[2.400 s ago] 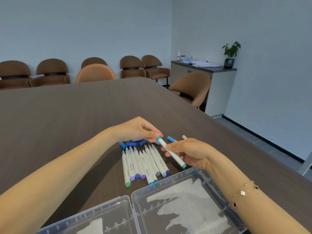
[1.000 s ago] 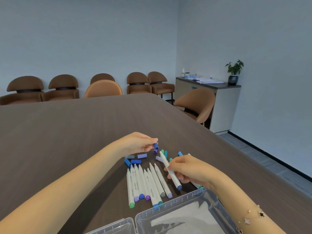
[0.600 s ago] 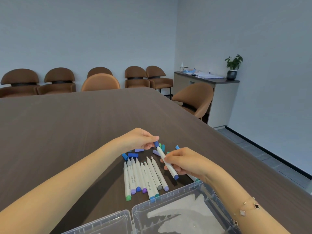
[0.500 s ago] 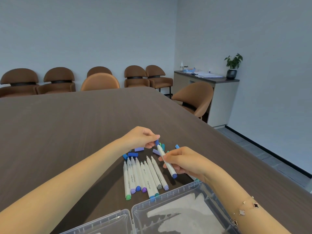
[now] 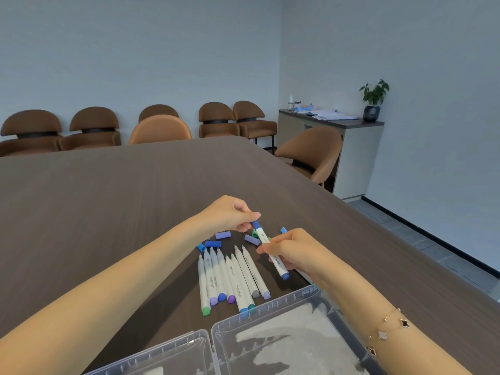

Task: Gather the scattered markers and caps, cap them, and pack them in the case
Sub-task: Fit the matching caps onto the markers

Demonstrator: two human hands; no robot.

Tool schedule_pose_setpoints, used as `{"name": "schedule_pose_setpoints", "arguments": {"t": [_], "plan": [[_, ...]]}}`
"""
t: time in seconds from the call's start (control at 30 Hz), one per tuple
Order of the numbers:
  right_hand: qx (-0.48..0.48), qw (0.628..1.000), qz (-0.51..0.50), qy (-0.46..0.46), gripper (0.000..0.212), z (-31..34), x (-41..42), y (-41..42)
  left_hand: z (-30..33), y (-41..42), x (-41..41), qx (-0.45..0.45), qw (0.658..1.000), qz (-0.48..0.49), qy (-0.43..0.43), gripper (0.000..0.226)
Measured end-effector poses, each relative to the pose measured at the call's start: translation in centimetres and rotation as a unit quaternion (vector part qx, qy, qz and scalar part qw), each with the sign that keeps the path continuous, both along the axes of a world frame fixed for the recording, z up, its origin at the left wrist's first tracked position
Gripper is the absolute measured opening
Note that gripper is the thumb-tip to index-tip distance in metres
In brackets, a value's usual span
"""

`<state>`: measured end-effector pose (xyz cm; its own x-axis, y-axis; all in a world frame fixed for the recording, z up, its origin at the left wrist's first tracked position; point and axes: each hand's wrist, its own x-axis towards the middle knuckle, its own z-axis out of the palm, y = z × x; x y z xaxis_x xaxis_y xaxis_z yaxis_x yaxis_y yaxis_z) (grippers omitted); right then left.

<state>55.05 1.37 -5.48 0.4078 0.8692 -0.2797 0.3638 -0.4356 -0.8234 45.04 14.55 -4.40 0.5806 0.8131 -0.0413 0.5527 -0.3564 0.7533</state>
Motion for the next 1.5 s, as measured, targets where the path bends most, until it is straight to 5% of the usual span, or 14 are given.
{"name": "schedule_pose_setpoints", "arguments": {"t": [0.23, 0.47, 0.57, 0.73, 0.87, 0.97, 1.13, 1.5], "plan": [[0.012, 1.000, -0.008, -0.021, 0.024, -1.5, 0.2, 0.0, -1.0, -0.3, -0.2, 0.021, 1.000, -0.006, -0.001, 0.016], [-0.022, 0.961, 0.038, -0.273, 0.033, -2.0, 0.9, -0.3, 1.2, 2.5, -1.8, 0.125, 0.990, 0.015, 0.057, 0.021], [0.032, 0.941, 0.048, -0.332, 0.036, -1.3, -0.4, -0.6, 0.4, 3.9, -3.5, 0.130, 0.986, 0.026, 0.105, 0.020], [0.011, 0.962, 0.121, -0.246, 0.029, -1.8, -1.5, -0.5, -1.6, 3.9, -3.8, 0.124, 0.985, 0.000, 0.122, 0.018], [-0.037, 0.957, 0.123, -0.261, 0.014, -2.0, -1.4, -0.5, -2.4, 3.0, -2.3, 0.123, 0.987, -0.060, 0.082, 0.016], [-0.054, 0.948, 0.113, -0.291, 0.030, -1.8, -1.1, -0.7, -2.6, 1.9, -1.1, 0.129, 0.977, -0.141, 0.092, 0.022], [-0.060, 0.957, 0.105, -0.265, 0.029, -1.4, -0.3, -0.7, -2.9, 1.5, -0.8, 0.156, 0.961, -0.182, 0.140, 0.021], [-0.044, 0.995, 0.087, 0.030, 0.017, 0.9, 1.0, -1.1, 0.5, 2.9, -4.8, 0.049, 0.988, -0.145, 0.002, 0.020]]}}
